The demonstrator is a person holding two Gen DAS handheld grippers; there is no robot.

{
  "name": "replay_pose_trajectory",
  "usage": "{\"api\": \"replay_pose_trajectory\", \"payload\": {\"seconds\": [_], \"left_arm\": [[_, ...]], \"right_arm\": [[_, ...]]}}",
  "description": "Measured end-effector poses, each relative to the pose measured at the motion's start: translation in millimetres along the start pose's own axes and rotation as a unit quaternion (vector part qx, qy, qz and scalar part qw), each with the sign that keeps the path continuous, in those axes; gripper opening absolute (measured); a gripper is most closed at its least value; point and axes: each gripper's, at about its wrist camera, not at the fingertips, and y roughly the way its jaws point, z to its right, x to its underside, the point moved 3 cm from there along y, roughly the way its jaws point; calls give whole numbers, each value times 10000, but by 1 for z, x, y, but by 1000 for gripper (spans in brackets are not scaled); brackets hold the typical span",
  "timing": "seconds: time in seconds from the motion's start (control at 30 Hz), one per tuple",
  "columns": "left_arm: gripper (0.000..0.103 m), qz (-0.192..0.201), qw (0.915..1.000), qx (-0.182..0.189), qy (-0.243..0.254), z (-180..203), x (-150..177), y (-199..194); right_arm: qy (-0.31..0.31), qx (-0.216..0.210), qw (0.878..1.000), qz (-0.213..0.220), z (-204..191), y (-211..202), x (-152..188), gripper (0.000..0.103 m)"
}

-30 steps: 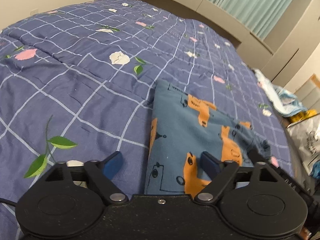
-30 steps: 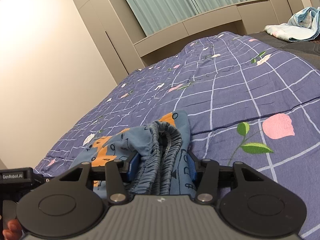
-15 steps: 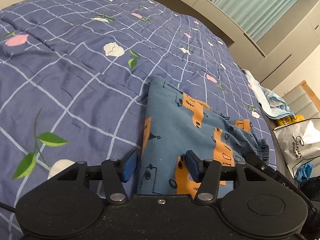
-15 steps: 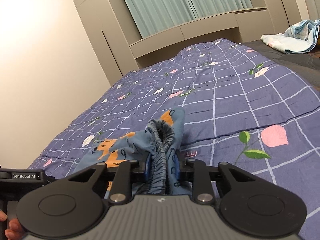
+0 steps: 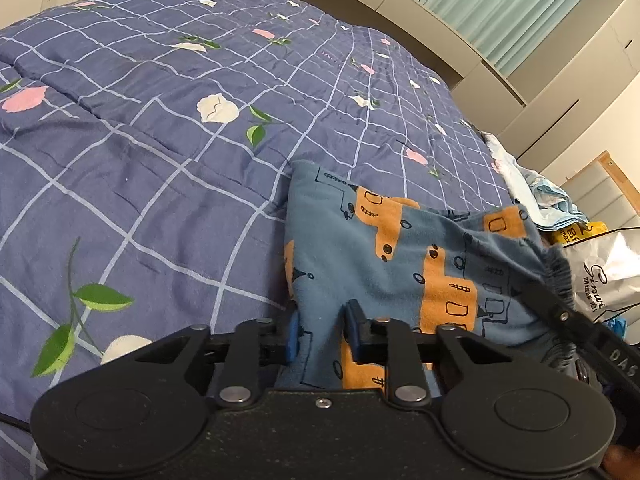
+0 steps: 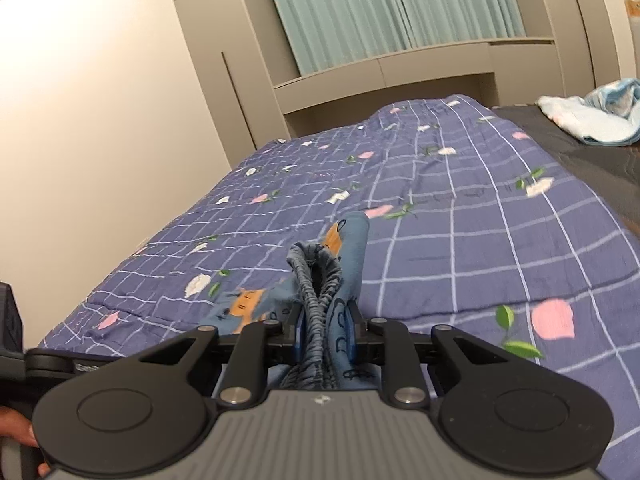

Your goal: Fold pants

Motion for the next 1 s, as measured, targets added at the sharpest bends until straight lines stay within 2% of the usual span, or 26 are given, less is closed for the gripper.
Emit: {"api": "replay_pose_trajectory", "payload": {"seconds": [0.37, 0.6, 0.7, 0.8, 1.0], "left_arm": [[18, 121, 9992, 277, -276, -10, -14, -14], [18, 440, 9979, 205, -438, -32, -42, -29], [18, 622, 9971, 84, -437, -45, -63, -33], [17, 711, 9971, -107, -233, -55, -85, -32], [9, 722, 9968, -248, 247, -65, -105, -19]], "right_arm": [[-437, -336, 9985, -7, -55, -6, -39, 20], [-725, -652, 9952, 38, -94, 12, -62, 20], [-631, -768, 9950, 113, -106, 25, -66, 20], [-381, -765, 9962, 141, -110, 41, -63, 20], [97, -428, 9990, -78, -97, 68, -34, 20]]}}
